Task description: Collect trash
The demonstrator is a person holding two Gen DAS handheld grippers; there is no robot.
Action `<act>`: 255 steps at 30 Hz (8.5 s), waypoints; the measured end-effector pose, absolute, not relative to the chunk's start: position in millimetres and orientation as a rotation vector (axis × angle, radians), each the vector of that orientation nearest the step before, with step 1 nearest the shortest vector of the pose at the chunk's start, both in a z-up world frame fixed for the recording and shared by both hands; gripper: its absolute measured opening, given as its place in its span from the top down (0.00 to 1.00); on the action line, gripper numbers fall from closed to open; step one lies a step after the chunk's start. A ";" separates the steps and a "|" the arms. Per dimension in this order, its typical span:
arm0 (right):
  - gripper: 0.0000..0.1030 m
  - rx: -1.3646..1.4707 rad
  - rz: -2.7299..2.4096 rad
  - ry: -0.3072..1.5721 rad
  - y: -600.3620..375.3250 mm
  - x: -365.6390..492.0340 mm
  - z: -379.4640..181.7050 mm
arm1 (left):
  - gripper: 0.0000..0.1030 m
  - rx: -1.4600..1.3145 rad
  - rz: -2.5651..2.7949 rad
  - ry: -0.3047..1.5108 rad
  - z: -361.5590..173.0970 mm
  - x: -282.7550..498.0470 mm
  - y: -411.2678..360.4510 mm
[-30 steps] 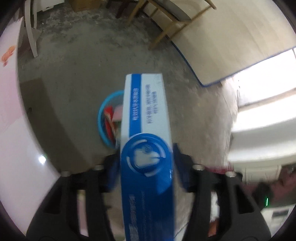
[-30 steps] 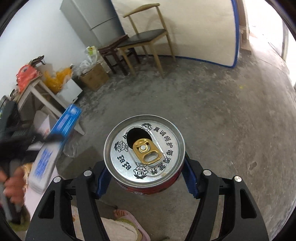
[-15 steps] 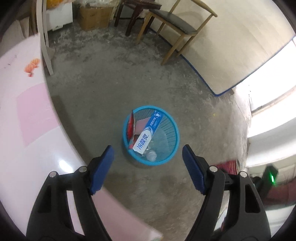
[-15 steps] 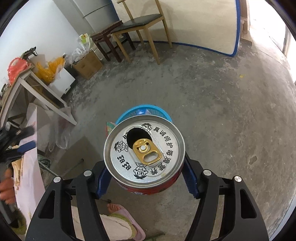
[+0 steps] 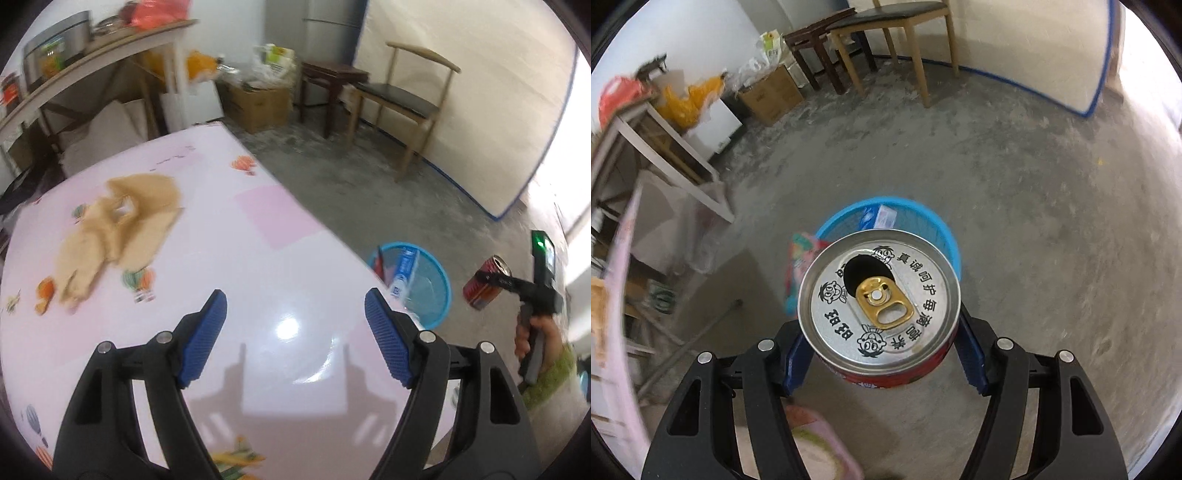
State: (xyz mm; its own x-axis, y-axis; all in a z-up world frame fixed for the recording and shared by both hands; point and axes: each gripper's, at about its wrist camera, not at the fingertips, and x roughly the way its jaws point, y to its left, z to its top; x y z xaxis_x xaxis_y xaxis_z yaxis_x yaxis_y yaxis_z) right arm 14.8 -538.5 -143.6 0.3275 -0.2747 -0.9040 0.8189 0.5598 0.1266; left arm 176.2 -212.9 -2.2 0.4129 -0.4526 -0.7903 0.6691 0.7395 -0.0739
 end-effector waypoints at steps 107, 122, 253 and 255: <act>0.94 0.399 -0.038 1.125 -232.7 183.3 -55.0 | 0.94 -0.104 -0.325 1.083 -70.9 382.9 24.6; 0.94 0.525 0.033 1.086 -248.2 166.2 -59.5 | 0.68 -0.115 -0.511 1.046 -44.9 240.7 7.6; 0.96 0.982 -0.835 0.801 -527.3 -110.3 -143.1 | 0.58 0.357 -1.096 1.244 -84.4 145.6 -483.2; 0.96 0.945 -0.834 0.828 -533.6 -98.9 -148.6 | 0.56 0.359 -1.102 1.193 -62.4 150.1 -463.0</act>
